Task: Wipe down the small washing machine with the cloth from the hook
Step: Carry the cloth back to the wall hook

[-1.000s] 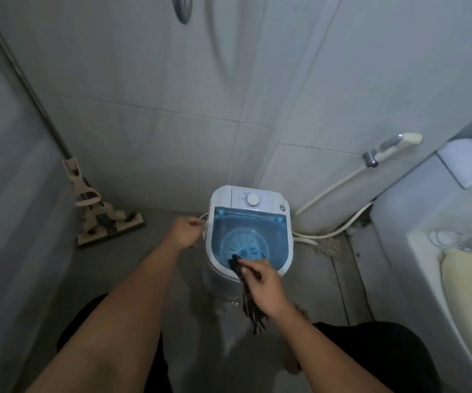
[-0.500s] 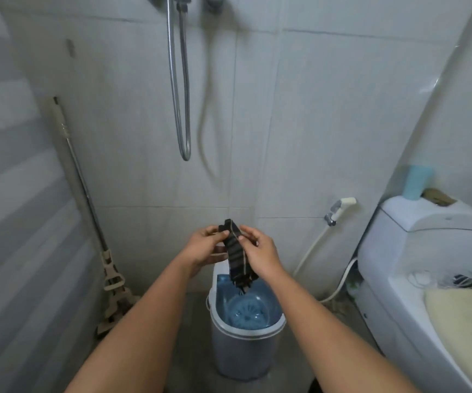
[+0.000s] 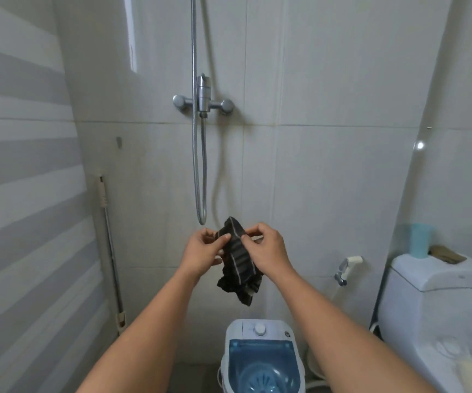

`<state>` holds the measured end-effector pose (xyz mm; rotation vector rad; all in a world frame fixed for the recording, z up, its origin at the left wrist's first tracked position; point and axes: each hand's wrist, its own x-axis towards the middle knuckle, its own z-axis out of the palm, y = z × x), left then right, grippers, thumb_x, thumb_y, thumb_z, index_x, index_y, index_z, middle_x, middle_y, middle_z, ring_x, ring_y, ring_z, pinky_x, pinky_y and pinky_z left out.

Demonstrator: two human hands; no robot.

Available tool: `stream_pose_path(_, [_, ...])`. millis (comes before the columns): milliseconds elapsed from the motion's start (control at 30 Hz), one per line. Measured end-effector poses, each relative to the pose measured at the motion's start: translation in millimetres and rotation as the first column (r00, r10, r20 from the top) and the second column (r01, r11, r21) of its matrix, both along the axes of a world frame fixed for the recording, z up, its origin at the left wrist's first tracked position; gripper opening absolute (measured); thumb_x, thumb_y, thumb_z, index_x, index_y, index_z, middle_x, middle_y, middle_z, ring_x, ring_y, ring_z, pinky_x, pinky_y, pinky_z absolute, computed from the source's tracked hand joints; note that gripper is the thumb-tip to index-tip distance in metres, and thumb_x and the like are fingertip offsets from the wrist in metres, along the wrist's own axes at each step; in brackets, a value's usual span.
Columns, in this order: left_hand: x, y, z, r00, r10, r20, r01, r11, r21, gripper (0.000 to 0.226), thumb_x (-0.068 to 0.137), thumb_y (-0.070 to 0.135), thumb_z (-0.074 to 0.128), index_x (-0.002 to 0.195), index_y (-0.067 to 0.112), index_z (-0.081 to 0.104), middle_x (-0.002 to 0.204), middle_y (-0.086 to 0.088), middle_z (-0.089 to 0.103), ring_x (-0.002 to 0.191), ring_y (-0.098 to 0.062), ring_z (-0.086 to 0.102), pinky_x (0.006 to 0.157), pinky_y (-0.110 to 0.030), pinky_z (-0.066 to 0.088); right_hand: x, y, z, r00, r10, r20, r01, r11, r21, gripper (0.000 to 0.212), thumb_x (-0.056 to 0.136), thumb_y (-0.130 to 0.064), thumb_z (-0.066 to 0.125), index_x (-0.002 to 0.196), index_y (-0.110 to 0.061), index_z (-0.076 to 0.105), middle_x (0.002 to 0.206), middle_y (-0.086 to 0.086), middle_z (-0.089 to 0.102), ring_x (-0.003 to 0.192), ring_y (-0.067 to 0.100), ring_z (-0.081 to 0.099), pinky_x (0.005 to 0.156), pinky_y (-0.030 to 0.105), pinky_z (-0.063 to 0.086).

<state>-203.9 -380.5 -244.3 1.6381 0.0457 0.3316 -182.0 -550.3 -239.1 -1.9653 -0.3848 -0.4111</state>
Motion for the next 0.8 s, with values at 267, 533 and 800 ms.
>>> stream_pose_path(267, [3, 21, 21, 0.994, -0.031, 0.104, 0.008, 0.978, 0.209, 0.027, 0.076, 0.025, 0.078, 0.088, 0.007, 0.061, 0.080, -0.011, 0.076, 0.079, -0.026, 0.075, 0.082, -0.051, 0.057, 3, 4, 41, 0.999, -0.013, 0.051, 0.006, 0.992, 0.124, 0.008, 0.086, -0.022, 0.073, 0.090, -0.026, 0.067, 0.090, -0.009, 0.071, 0.082, 0.009, 0.070, 0.076, 0.031, 0.059])
stream_pose_path(533, [-6, 33, 82, 0.958, -0.003, 0.285, -0.130, 0.886, 0.446, 0.012, 0.079, 0.016, 0.064, 0.079, 0.023, 0.054, 0.067, 0.004, 0.055, 0.056, -0.008, 0.054, 0.050, -0.018, 0.043, 11, 11, 65, 0.962, 0.255, -0.097, -0.263, 0.961, -0.083, 0.011, 0.080, -0.020, 0.074, 0.091, -0.019, 0.076, 0.088, 0.012, 0.075, 0.082, 0.021, 0.073, 0.083, 0.046, 0.060])
stream_pose_path(800, [-9, 127, 120, 0.962, 0.057, 0.265, -0.217, 0.749, 0.626, 0.014, 0.082, 0.012, 0.062, 0.084, 0.025, 0.057, 0.088, 0.000, 0.065, 0.066, -0.011, 0.062, 0.049, -0.017, 0.045, 26, 93, 76, 0.878, 0.453, -0.155, -0.457, 0.890, 0.012, 0.021, 0.087, -0.034, 0.079, 0.101, -0.019, 0.074, 0.095, 0.002, 0.078, 0.087, 0.011, 0.075, 0.082, 0.029, 0.060])
